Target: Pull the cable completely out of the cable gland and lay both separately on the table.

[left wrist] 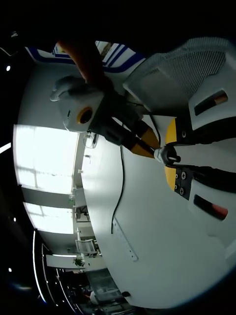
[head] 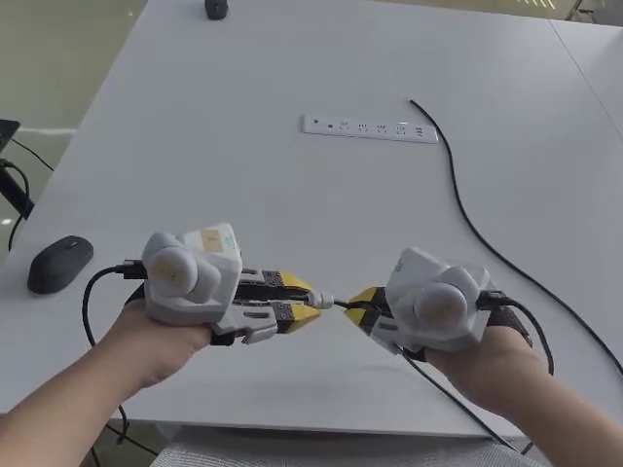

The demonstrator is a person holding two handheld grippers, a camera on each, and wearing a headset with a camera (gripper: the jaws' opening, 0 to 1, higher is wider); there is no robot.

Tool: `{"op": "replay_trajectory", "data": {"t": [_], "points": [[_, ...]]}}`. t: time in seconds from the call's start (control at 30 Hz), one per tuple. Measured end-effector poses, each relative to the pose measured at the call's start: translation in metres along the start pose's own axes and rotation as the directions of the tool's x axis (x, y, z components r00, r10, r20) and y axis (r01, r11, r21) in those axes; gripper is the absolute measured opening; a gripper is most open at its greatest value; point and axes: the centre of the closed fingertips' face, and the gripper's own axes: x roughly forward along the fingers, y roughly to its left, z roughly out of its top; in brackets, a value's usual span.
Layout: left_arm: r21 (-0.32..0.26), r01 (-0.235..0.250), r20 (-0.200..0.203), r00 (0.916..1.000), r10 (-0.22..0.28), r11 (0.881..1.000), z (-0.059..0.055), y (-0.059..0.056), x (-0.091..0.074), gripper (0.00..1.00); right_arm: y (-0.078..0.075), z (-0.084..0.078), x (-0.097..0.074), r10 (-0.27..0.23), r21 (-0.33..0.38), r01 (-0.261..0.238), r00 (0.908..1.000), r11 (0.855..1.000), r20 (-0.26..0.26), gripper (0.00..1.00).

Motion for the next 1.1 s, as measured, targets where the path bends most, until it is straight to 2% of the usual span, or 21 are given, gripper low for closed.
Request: {"op": "replay_trajectory", "data": {"t": [0.43, 0.83, 0.97, 1.1], "points": [[-0.009, -0.006, 0.007, 1.0000, 0.006, 1.000, 0.001, 0.001, -0.001, 0.15, -0.010, -0.025, -0.006, -0.027, 0.089, 0.029, 0.9993, 0.996, -0.027, 0.00], [-0.007, -0.005, 0.011, 0.9999, 0.005, 1.000, 0.003, -0.001, -0.001, 0.15, -0.010, -0.039, -0.009, -0.037, 0.119, 0.042, 0.9985, 0.992, -0.040, 0.00], [-0.006, -0.005, 0.015, 0.9999, 0.005, 1.000, 0.005, 0.000, -0.002, 0.15, -0.017, -0.049, -0.010, -0.049, 0.133, 0.057, 0.9970, 0.989, -0.060, 0.00], [-0.007, -0.002, 0.009, 1.0000, 0.002, 1.000, 0.003, 0.000, -0.002, 0.15, -0.020, -0.047, -0.014, -0.056, 0.123, 0.061, 0.9972, 0.991, -0.050, 0.00]]}}
